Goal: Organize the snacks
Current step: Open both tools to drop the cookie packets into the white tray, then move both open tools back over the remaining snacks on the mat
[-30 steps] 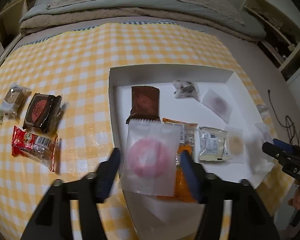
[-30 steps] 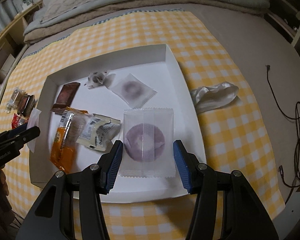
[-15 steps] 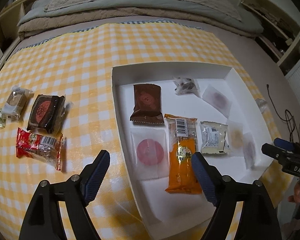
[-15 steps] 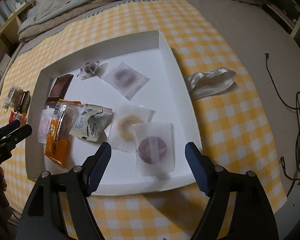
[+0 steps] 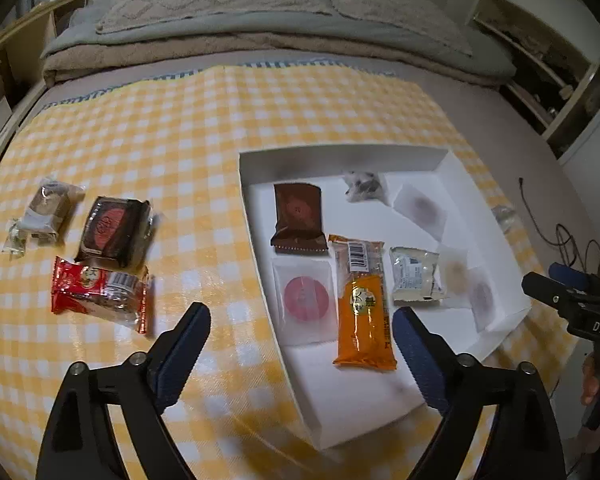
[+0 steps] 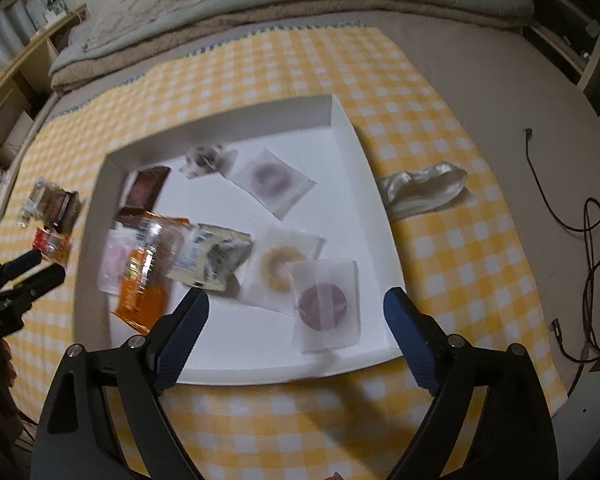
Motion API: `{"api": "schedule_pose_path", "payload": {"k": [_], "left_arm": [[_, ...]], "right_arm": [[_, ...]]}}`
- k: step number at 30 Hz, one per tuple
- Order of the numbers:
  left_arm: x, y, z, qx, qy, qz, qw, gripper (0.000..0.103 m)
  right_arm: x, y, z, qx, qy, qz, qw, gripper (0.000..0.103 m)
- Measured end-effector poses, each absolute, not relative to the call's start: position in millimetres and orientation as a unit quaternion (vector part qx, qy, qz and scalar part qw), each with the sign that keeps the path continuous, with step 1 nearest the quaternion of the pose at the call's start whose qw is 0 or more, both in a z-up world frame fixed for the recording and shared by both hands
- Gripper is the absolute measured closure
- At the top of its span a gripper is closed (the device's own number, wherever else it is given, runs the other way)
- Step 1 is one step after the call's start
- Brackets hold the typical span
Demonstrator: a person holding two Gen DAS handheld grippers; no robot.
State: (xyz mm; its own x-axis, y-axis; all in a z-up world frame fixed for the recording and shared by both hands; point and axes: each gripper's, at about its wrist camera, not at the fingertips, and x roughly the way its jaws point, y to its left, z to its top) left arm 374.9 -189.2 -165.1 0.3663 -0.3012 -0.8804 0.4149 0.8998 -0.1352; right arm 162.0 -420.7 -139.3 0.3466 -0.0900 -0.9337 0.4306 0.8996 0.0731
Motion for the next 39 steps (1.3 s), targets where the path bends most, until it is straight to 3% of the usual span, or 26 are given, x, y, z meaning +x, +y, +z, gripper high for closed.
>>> {"api": "schedule_pose_path", "payload": {"k": [2, 22, 39], "left_arm": [[370, -185, -157, 0.051, 0.514, -0.219, 0.828, 0.000], [350, -88, -96, 0.034, 0.461, -0.181, 0.868, 0.000], [384, 27, -85, -0.003, 0.454, -0.088, 0.887, 0.000]], "right_arm": [[164, -412, -130, 0.144, 0.538, -0.162, 0.815, 0.001], [223, -332, -92, 0.123, 0.464, -0.123, 0.868, 0.000], [301, -226, -116, 0.092, 0.480, -0.010, 0.872, 0.000]]}}
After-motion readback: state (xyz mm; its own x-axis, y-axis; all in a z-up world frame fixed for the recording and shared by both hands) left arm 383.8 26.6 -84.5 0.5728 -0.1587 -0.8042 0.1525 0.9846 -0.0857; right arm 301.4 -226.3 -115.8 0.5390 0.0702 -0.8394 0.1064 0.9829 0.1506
